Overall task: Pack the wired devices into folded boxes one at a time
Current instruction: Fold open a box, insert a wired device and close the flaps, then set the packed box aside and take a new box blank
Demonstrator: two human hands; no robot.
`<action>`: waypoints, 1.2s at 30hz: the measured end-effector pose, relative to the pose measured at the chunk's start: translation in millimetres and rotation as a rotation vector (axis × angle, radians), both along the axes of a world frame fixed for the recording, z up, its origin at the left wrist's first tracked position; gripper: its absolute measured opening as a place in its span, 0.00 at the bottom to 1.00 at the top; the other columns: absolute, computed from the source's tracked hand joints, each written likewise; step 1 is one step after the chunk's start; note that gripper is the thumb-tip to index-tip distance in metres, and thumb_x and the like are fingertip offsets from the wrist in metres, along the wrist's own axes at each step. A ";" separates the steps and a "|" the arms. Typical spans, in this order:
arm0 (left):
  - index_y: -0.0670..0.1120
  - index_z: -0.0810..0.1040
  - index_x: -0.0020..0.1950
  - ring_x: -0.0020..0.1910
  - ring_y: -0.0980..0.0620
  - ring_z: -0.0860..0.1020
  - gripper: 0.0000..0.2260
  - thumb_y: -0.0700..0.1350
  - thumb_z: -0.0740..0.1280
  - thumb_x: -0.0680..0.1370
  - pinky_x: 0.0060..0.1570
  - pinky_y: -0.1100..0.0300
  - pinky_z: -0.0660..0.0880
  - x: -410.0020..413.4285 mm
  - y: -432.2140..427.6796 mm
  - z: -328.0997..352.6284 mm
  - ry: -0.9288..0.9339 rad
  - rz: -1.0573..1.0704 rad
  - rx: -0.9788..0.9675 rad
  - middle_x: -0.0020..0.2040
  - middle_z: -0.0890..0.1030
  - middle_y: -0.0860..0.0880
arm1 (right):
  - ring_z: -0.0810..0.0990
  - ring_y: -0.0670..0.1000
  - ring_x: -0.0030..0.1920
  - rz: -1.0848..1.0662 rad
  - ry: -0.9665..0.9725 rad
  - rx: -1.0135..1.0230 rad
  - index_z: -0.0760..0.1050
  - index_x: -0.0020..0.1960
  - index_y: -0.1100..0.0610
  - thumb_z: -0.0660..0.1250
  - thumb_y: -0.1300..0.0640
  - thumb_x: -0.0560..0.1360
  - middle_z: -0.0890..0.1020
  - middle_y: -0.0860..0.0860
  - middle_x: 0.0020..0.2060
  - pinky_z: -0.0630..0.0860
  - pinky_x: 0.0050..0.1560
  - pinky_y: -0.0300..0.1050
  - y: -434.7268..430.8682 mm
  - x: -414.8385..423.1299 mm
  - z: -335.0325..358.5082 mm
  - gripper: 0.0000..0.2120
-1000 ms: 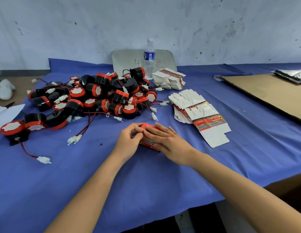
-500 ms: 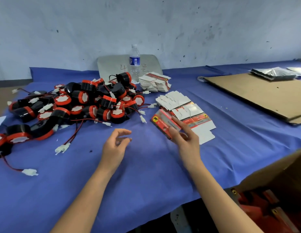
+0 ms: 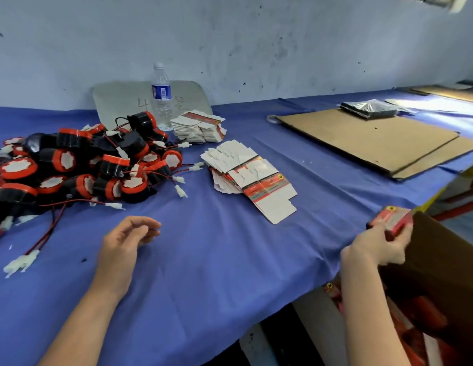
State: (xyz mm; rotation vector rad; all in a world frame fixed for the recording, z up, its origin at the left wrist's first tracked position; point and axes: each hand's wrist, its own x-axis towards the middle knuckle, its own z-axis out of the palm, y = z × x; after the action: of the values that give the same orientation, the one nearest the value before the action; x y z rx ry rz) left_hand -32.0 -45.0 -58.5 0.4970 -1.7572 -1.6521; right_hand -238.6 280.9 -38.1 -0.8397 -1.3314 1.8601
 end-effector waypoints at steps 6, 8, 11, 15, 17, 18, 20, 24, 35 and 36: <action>0.43 0.80 0.43 0.43 0.53 0.81 0.14 0.32 0.58 0.80 0.52 0.54 0.75 -5.2 4.8 3.4 -0.010 -0.013 -0.016 0.42 0.84 0.51 | 0.58 0.57 0.74 0.022 -0.104 0.304 0.70 0.71 0.56 0.66 0.59 0.76 0.58 0.57 0.74 0.57 0.71 0.47 -6.4 7.1 -8.5 0.23; 0.43 0.80 0.44 0.43 0.53 0.81 0.13 0.32 0.58 0.80 0.53 0.54 0.75 -4.5 5.2 4.0 -0.012 -0.011 -0.014 0.42 0.84 0.50 | 0.63 0.59 0.72 0.177 0.025 0.598 0.72 0.69 0.58 0.68 0.59 0.75 0.67 0.58 0.70 0.57 0.72 0.51 -26.7 8.4 1.0 0.22; 0.43 0.80 0.43 0.44 0.52 0.81 0.13 0.32 0.58 0.80 0.53 0.54 0.74 -2.7 6.5 5.2 -0.023 -0.011 -0.023 0.42 0.84 0.50 | 0.58 0.57 0.75 0.747 0.009 0.976 0.67 0.73 0.53 0.73 0.49 0.73 0.66 0.56 0.73 0.54 0.73 0.49 -73.1 7.5 13.6 0.31; 0.42 0.80 0.44 0.44 0.52 0.81 0.13 0.32 0.58 0.80 0.52 0.56 0.74 -1.2 9.4 6.7 -0.032 -0.005 -0.018 0.42 0.84 0.50 | 0.44 0.58 0.78 1.142 -0.308 1.362 0.51 0.78 0.44 0.69 0.37 0.72 0.46 0.56 0.78 0.45 0.75 0.55 -116.0 0.0 -0.2 0.42; 0.42 0.80 0.44 0.44 0.51 0.81 0.13 0.32 0.58 0.80 0.51 0.56 0.75 -0.2 10.5 7.8 -0.035 0.005 -0.016 0.42 0.84 0.50 | 0.56 0.59 0.75 1.100 -0.298 1.397 0.60 0.76 0.48 0.64 0.41 0.76 0.62 0.57 0.74 0.54 0.74 0.55 -120.0 -4.3 -7.7 0.32; 0.41 0.80 0.44 0.44 0.50 0.81 0.13 0.32 0.58 0.80 0.51 0.57 0.75 0.2 10.9 8.7 -0.038 0.008 -0.015 0.43 0.84 0.49 | 0.63 0.60 0.71 1.055 -0.261 1.395 0.66 0.72 0.50 0.63 0.43 0.77 0.69 0.56 0.69 0.62 0.70 0.55 -119.6 -5.5 -8.7 0.26; 0.41 0.80 0.44 0.44 0.51 0.81 0.12 0.33 0.58 0.80 0.51 0.57 0.75 0.0 12.0 11.0 -0.048 0.003 -0.022 0.43 0.84 0.49 | 0.71 0.59 0.63 0.974 -0.189 1.380 0.74 0.62 0.53 0.62 0.46 0.79 0.77 0.54 0.58 0.70 0.53 0.51 -118.3 -4.2 -6.6 0.16; 0.42 0.80 0.44 0.45 0.50 0.81 0.12 0.33 0.59 0.80 0.51 0.57 0.75 1.7 13.4 14.3 -0.063 -0.012 -0.027 0.43 0.84 0.49 | 0.78 0.59 0.55 0.892 -0.089 1.172 0.77 0.61 0.51 0.61 0.48 0.79 0.82 0.54 0.55 0.72 0.46 0.50 -114.8 3.8 -0.5 0.14; 0.59 0.68 0.68 0.56 0.58 0.79 0.18 0.43 0.63 0.81 0.55 0.58 0.76 1.2 18.7 22.0 0.012 0.086 -0.036 0.61 0.77 0.54 | 0.75 0.40 0.35 0.862 0.487 0.531 0.75 0.56 0.53 0.57 0.58 0.82 0.80 0.43 0.37 0.70 0.38 0.35 -166.2 38.6 52.4 0.09; 0.64 0.63 0.70 0.60 0.61 0.76 0.22 0.47 0.64 0.80 0.57 0.58 0.74 1.5 18.0 22.2 0.032 0.094 -0.038 0.65 0.74 0.57 | 0.76 0.40 0.35 1.041 0.481 0.499 0.75 0.56 0.51 0.58 0.59 0.82 0.80 0.44 0.36 0.72 0.38 0.36 -180.0 48.0 50.2 0.08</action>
State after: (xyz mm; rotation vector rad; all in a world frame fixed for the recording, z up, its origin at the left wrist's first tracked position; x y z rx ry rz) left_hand -30.5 -27.1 -36.4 0.5247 -1.7121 -1.5506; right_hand -190.6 100.9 12.1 0.6698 -1.9354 2.0493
